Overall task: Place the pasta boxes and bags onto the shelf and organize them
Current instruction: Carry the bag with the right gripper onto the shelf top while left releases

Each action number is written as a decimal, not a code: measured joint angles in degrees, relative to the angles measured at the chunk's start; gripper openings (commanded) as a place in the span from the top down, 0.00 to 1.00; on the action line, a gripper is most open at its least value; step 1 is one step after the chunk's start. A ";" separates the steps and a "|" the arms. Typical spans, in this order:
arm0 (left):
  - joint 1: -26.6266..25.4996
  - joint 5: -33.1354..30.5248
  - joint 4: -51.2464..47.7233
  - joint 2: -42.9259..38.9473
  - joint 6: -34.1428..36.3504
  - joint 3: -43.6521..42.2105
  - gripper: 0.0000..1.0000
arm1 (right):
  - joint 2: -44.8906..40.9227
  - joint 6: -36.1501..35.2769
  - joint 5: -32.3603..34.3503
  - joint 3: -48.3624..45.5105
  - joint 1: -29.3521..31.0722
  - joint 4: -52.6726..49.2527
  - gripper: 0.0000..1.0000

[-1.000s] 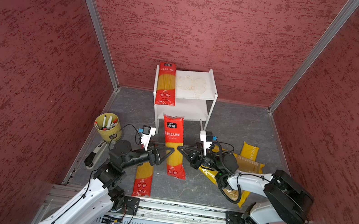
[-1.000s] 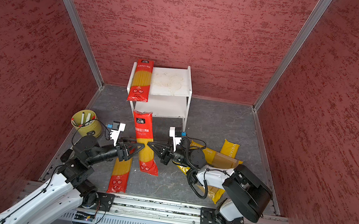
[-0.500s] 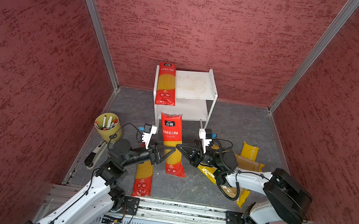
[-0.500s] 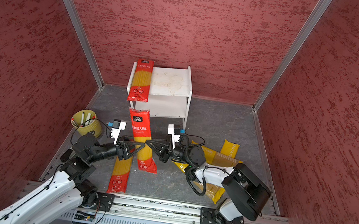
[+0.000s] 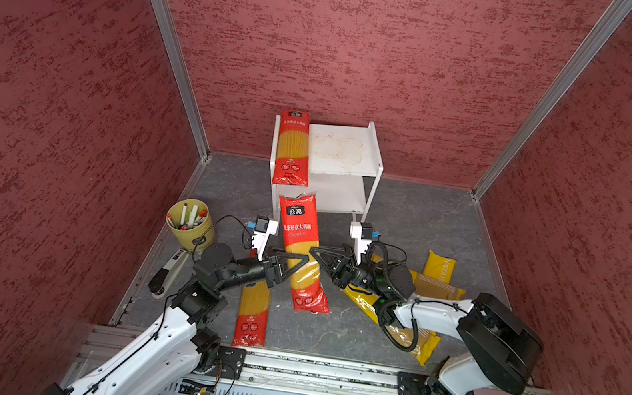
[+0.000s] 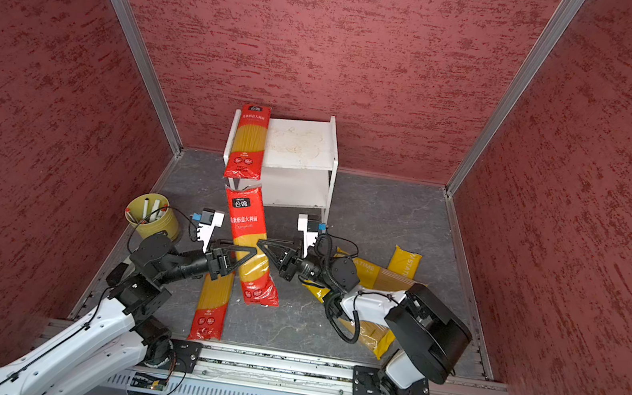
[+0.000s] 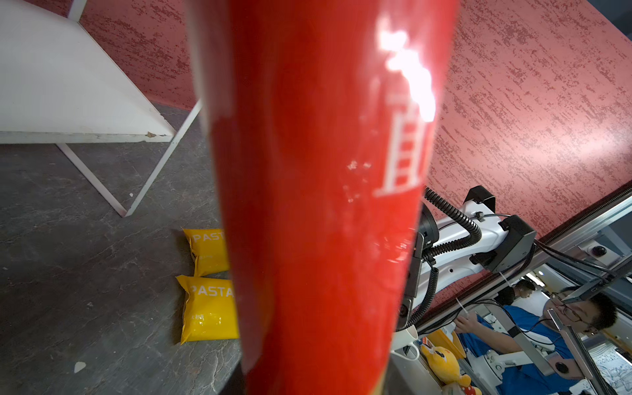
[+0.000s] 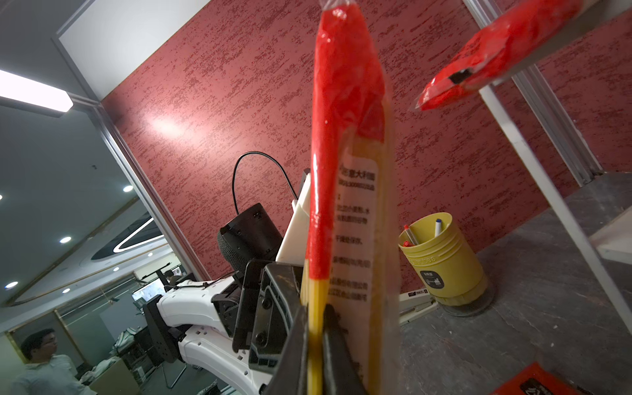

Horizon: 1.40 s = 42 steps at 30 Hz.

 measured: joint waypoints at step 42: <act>0.55 -14.34 -11.54 8.85 2.32 16.50 0.54 | 4.81 5.75 9.29 -5.97 4.44 5.62 0.89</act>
